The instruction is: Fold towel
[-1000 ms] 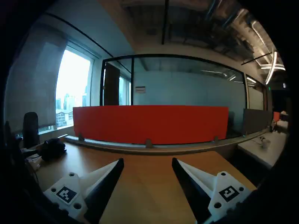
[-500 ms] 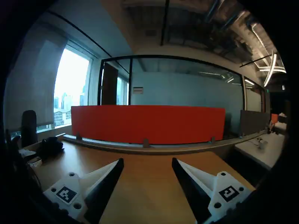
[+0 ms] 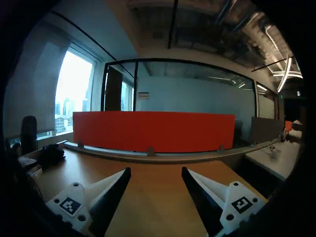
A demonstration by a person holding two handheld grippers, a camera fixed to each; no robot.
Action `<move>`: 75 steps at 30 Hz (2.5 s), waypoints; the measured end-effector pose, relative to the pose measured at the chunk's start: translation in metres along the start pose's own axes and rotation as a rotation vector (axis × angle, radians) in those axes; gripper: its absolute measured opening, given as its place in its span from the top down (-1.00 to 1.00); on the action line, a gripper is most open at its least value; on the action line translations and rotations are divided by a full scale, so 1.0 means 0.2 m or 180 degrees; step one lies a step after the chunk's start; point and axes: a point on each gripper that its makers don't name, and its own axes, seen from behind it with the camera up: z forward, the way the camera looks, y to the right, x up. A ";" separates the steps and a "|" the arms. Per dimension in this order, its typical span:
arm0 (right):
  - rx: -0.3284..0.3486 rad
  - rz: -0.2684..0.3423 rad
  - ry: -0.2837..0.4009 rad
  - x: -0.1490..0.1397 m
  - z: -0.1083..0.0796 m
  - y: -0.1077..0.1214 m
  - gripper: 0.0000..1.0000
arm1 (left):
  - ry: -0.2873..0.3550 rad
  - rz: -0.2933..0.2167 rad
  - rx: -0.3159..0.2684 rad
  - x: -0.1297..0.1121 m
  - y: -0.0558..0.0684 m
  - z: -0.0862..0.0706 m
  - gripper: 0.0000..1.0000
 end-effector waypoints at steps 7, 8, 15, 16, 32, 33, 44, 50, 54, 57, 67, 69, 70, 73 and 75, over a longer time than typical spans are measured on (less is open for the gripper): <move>-0.0025 -0.0014 0.0017 0.02 -0.01 0.03 -0.99 | -0.0036 -0.0017 0.0016 -0.05 -0.02 0.00 -0.81; -0.0027 -0.0017 0.0018 0.02 -0.01 0.03 -0.99 | -0.0034 -0.0026 0.0013 -0.05 -0.02 0.00 -0.81; -0.0031 -0.0018 0.0008 0.02 -0.02 0.03 -0.99 | -0.0069 -0.0020 0.0022 -0.06 -0.03 0.02 -0.81; -0.0033 -0.0021 0.0009 0.02 -0.02 0.03 -0.99 | -0.0070 -0.0020 0.0022 -0.06 -0.03 0.02 -0.81; -0.0044 -0.0030 -0.0012 0.00 -0.02 0.04 -0.99 | -0.0073 -0.0021 0.0026 -0.05 -0.04 0.02 -0.81; -0.0045 -0.0030 -0.0012 0.00 -0.02 0.04 -0.99 | -0.0074 -0.0020 0.0026 -0.05 -0.04 0.02 -0.81; -0.0090 -0.0005 0.0059 0.03 -0.01 0.08 -0.99 | -0.0074 -0.0019 0.0027 -0.07 -0.03 0.02 -0.81; -0.0117 -0.0011 0.0149 0.06 0.01 0.13 -0.99 | -0.0072 -0.0020 0.0027 -0.09 -0.03 0.03 -0.81; -0.0113 0.0037 0.0204 0.08 0.01 0.15 -0.99 | -0.0069 -0.0022 0.0028 -0.11 -0.03 0.03 -0.81; -0.0098 0.0091 0.0230 0.05 0.02 0.15 -0.99 | -0.0067 -0.0022 0.0028 -0.12 -0.03 0.03 -0.81; -0.0078 0.0280 0.0244 -0.14 0.05 0.20 -0.99 | -0.0065 -0.0023 0.0029 -0.13 -0.02 0.03 -0.81; -0.0041 0.0317 0.0235 -0.19 0.06 0.19 -0.99 | -0.0065 -0.0023 0.0029 -0.13 -0.02 0.03 -0.81; -0.0033 0.0326 0.0230 -0.22 0.07 0.19 -0.99 | -0.0065 -0.0024 0.0029 -0.13 -0.02 0.03 -0.81; -0.0027 0.0350 0.0216 -0.30 0.08 0.20 -0.99 | -0.0064 -0.0024 0.0029 -0.13 -0.02 0.03 -0.82; -0.0048 0.0355 0.0205 -0.36 0.09 0.21 -0.99 | -0.0064 -0.0023 0.0029 -0.14 -0.01 0.03 -0.81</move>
